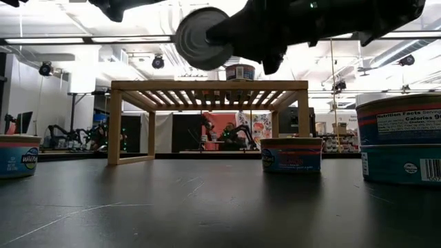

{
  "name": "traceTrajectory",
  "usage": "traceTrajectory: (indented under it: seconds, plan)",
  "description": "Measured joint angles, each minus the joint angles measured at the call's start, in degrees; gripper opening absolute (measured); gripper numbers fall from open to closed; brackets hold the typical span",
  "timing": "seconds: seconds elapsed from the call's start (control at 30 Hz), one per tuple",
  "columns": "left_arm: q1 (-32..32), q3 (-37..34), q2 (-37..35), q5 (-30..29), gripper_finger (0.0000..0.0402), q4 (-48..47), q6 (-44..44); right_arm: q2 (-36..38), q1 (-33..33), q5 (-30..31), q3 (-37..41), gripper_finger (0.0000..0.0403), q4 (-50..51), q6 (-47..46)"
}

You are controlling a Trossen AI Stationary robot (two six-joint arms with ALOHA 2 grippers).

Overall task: Stack canned seafood by type on shelf
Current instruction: Put the green tuna can on the shelf

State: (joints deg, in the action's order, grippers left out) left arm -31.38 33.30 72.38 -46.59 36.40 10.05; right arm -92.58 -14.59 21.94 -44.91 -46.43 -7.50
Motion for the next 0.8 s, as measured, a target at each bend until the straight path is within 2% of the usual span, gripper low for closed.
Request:
traceTrajectory:
  seconds: [0.17, 0.33, 0.4, 0.47, 0.53, 0.8]
  plan:
    - [0.55, -0.18, -0.48, -0.52, 0.0099, -1.46, -5.87, 3.06, 1.63, -0.16, 1.46, 0.0131, 3.66, 1.86]
    - [2.38, -1.00, -0.23, -4.35, 0.0179, -1.88, -12.83, 4.32, 1.56, -5.76, 1.58, 0.0131, 4.40, 3.44]
    - [3.16, -1.29, -0.02, -1.61, 0.0206, -1.93, -15.59, 4.35, 1.49, -6.09, 1.58, 0.0131, 4.73, 4.67]
    - [3.72, -1.45, 0.00, 5.12, 0.0227, -1.80, -18.08, 4.35, 1.52, -5.76, 1.60, 0.0131, 5.96, 6.30]
    - [3.80, -1.62, 0.02, 10.66, 0.0241, -1.86, -19.14, 4.24, 1.46, -5.45, 1.66, 0.0131, 6.99, 8.54]
    - [4.35, -2.08, 0.81, 11.13, 0.0251, -1.73, -20.82, 3.98, 0.59, -8.88, 1.44, 0.0131, 6.01, 11.29]
